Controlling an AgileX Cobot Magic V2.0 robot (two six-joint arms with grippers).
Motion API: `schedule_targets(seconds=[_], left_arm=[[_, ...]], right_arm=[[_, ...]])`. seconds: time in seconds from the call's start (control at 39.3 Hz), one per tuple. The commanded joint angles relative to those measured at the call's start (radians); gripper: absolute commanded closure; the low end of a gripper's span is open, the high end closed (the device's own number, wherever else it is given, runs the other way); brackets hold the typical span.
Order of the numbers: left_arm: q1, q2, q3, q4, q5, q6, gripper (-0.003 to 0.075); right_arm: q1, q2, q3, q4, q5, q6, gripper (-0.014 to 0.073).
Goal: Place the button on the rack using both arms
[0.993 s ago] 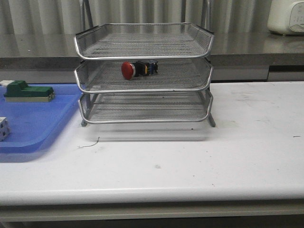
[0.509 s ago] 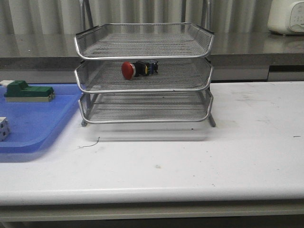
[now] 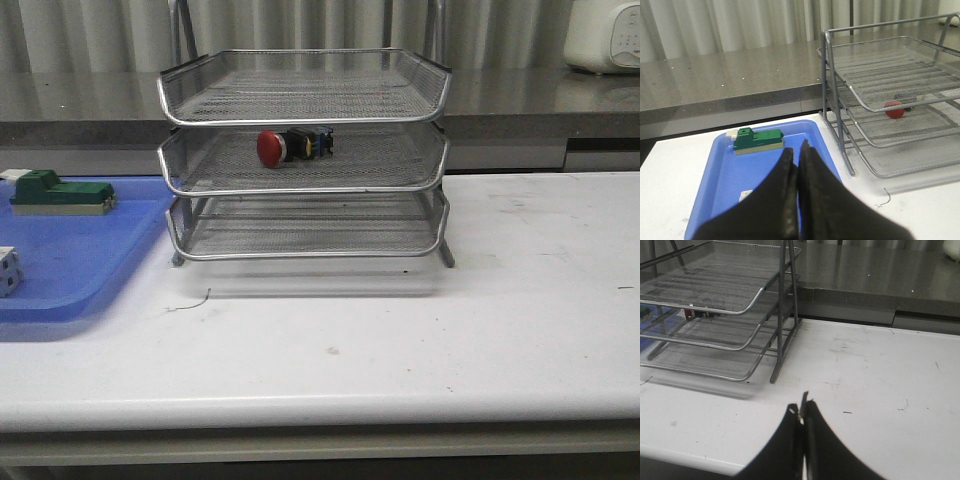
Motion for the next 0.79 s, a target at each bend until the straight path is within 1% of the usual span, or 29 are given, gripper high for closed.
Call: schedule_targets(seconds=[0.0, 0.08, 0.15, 0.31, 0.51, 0.56, 0.76], left_arm=[[0.001, -0.019, 0.017, 0.079, -0.133, -0.101, 0.0739], [0.001, -0.055, 0.078, 0.19, -0.191, -0.245, 0.0739], [0.001, -0.099, 0.147, 0.256, -0.236, -0.326, 0.0739], [0.001, -0.185, 0.256, 0.254, -0.239, -0.331, 0.0739], [0.007, -0.18, 0.348, 0.252, -0.265, -0.331, 0.0739], [0.007, -0.18, 0.346, 0.249, -0.235, -0.331, 0.0739], [0.007, -0.18, 0.346, 0.247, -0.231, -0.331, 0.0739]], right_arm=[[-0.007, 0.01, -0.025, 0.0, -0.079, -0.004, 0.0704], [-0.006, 0.01, -0.025, 0.0, -0.079, -0.004, 0.0704], [-0.006, 0.01, -0.025, 0.0, -0.079, -0.004, 0.0704], [-0.006, 0.01, -0.025, 0.0, -0.079, -0.004, 0.0704], [-0.006, 0.01, -0.025, 0.0, -0.078, -0.004, 0.0704], [-0.006, 0.01, -0.025, 0.0, -0.077, -0.004, 0.0704], [-0.006, 0.01, -0.025, 0.0, -0.077, -0.004, 0.0704]])
